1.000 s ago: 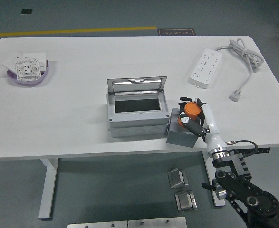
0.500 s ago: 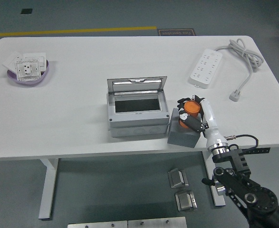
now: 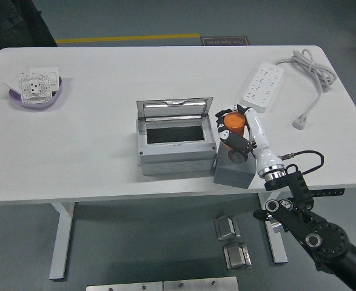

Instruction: Pick up the cylinder from the cube,place it in the box,flap close box

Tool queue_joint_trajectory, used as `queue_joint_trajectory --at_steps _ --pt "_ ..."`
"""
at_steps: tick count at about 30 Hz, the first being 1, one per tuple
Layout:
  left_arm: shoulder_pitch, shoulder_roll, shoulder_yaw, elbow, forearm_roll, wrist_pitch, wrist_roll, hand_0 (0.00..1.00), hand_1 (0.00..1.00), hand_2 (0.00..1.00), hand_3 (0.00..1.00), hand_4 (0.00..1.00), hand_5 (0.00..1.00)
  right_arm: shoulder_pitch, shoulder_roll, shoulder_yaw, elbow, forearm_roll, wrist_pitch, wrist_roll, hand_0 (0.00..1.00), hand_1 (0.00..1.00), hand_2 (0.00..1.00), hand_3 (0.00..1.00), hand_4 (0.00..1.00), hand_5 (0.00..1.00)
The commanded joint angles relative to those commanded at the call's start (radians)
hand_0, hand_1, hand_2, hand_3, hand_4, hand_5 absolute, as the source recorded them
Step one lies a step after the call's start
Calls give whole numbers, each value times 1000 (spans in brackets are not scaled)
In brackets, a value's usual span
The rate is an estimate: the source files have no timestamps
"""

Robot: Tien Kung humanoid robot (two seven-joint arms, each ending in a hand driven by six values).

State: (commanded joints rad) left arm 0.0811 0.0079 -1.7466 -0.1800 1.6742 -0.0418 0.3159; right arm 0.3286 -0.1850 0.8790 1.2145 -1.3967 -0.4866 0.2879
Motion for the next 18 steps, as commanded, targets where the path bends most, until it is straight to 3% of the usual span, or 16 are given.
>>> queue_joint_trajectory --at_steps 4,5,10,11,16,17,18 --pt "-1 3 5 0 -5 1 1 679 688 600 716 500 12 70 6 -50 22 -111 35 -89 542 353 417 253 2 2" --pt "-1 4 7 0 -7 1 2 679 687 601 718 508 24 88 10 -64 24 -142 46 -113 481 321 413 249 2 2" --pt "-4 9 21 0 -20 3 2 679 687 601 718 508 24 165 27 -125 23 -278 106 -224 481 321 413 249 2 2" --pt "-4 10 24 0 -23 4 2 679 686 603 720 510 25 177 29 -135 20 -300 116 -243 301 248 400 246 2 2" --pt "-6 12 27 0 -26 3 3 679 686 603 720 510 25 229 37 -179 -10 -394 153 -318 301 248 400 246 2 2" --pt "-7 13 27 0 -26 3 3 679 687 604 722 516 30 239 38 -187 -19 -404 159 -326 187 214 387 245 2 2" --pt "-7 13 27 0 -26 3 3 679 687 604 722 516 30 249 40 -195 -29 -412 164 -332 187 214 387 245 2 2"
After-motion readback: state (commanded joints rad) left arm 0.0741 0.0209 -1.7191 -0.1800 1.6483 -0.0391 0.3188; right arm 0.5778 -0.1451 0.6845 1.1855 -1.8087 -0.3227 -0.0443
